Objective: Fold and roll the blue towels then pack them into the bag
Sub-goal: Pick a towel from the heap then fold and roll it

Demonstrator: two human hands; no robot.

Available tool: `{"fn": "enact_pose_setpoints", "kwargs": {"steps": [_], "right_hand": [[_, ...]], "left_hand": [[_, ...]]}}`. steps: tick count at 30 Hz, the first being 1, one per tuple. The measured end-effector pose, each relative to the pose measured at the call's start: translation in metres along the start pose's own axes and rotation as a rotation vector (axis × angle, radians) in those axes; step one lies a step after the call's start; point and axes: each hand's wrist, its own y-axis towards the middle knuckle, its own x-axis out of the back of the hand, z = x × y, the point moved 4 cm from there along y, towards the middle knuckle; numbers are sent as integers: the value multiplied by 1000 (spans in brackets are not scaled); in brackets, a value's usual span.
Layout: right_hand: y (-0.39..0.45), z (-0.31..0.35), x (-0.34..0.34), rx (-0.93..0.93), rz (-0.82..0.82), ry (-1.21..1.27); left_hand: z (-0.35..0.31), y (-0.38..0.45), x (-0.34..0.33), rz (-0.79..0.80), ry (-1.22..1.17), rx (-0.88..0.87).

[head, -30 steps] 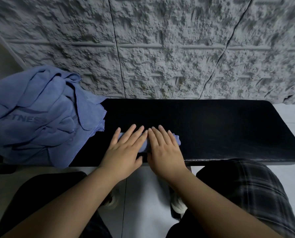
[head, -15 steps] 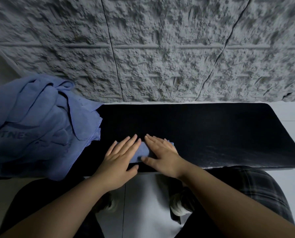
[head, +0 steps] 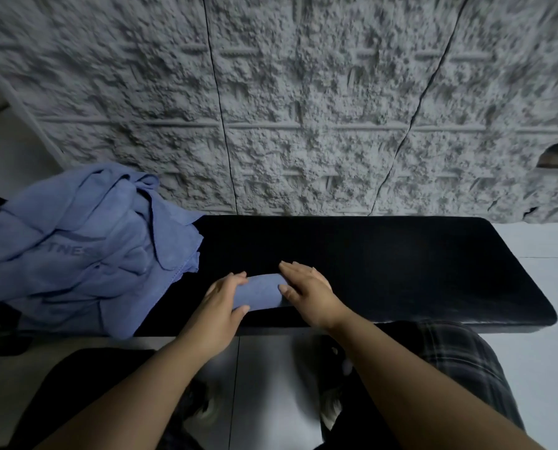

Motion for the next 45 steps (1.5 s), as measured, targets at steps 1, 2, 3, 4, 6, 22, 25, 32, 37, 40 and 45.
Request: {"fn": "enact_pose_setpoints", "kwargs": {"steps": [1, 2, 3, 4, 6, 22, 25, 32, 37, 40, 45], "right_hand": [[-3, 0, 1, -5, -46, -8], [-8, 0, 1, -8, -103, -2], [-14, 1, 2, -14, -170, 10], [-21, 0, 3, -22, -251, 19], [-34, 2, 11, -33, -424, 12], [-40, -19, 16, -485, -308, 318], [-34, -26, 24, -483, -356, 212], [-23, -37, 48, -412, -472, -96], [-15, -45, 55, -450, -368, -327], [-12, -43, 46, -437, -297, -399], [-5, -58, 55, -471, -259, -366]], "left_hand": [[-1, -1, 0, -11, -5, 17], [-2, -2, 0, -17, -5, 27], [-3, -2, 0, -18, 0, 31], [-5, -2, 0, -22, 7, 29], [-9, -2, -1, -50, -4, 26], [-68, -1, -62, 141, -62, -192], [-71, 2, -67, 192, 176, -258], [-54, 5, -85, 383, 495, -283], [-47, 25, -79, 389, 559, -189], [-45, 28, -80, 380, 596, -206], [-45, 26, -78, 370, 599, -194]]}}
